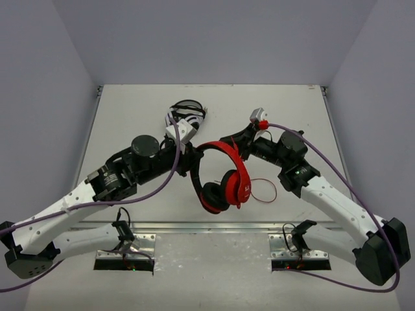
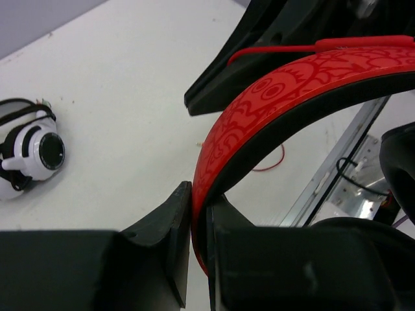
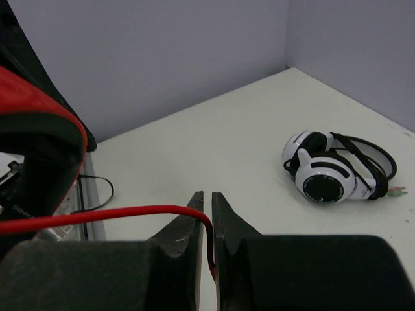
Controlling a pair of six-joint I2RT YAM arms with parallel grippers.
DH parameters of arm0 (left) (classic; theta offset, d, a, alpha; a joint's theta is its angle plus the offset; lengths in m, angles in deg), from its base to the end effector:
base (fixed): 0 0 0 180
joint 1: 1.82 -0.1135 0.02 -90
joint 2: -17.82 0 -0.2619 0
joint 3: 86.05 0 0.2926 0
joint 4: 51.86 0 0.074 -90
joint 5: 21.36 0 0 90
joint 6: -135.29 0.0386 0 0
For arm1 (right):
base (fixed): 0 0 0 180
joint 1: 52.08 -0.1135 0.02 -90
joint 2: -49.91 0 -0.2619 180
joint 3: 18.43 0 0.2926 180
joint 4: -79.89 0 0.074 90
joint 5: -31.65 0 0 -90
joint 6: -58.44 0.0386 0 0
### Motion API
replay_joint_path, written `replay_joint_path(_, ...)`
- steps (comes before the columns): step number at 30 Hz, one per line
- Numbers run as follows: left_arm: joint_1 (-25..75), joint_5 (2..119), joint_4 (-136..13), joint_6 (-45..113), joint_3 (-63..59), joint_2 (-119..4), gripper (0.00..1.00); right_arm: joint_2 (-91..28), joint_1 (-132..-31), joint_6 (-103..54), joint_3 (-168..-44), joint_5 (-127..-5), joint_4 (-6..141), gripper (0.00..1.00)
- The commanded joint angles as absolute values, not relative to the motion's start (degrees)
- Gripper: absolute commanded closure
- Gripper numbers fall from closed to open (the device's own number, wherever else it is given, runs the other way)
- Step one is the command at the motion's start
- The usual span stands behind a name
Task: Wrap the headphones
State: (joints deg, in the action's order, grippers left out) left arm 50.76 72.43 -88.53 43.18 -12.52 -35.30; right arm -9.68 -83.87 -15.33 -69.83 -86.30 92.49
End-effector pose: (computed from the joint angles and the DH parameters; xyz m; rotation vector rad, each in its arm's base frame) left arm 0.1509 -0.1931 0.3935 0.7661 1.7358 -0.5977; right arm 0.2326 0.1654 0.3060 -0.6181 1.4685 1.0260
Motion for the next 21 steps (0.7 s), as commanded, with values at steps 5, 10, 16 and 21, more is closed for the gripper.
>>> replay_joint_path(5, 51.5, 69.4, -76.4, 35.0, -4.3, -31.3, 1.00, -13.5, -83.5, -5.5, -65.6, -91.1, 114.9, 0.88)
replay_joint_path(10, 51.5, 71.5, -71.4, 29.9, -2.5, -30.7, 1.00, -19.2, -83.5, 1.1, -64.9, -95.0, 126.0, 0.85)
replay_joint_path(16, 51.5, 79.8, -65.9, 24.4, -1.6, -31.7, 1.00, -29.5, -83.7, 11.4, -66.8, -98.3, 138.2, 0.95)
replay_joint_path(21, 51.5, 97.3, -65.7, 20.0, 0.8, -34.7, 1.00, -33.4, -84.1, 14.7, -64.3, -98.3, 144.5, 0.99)
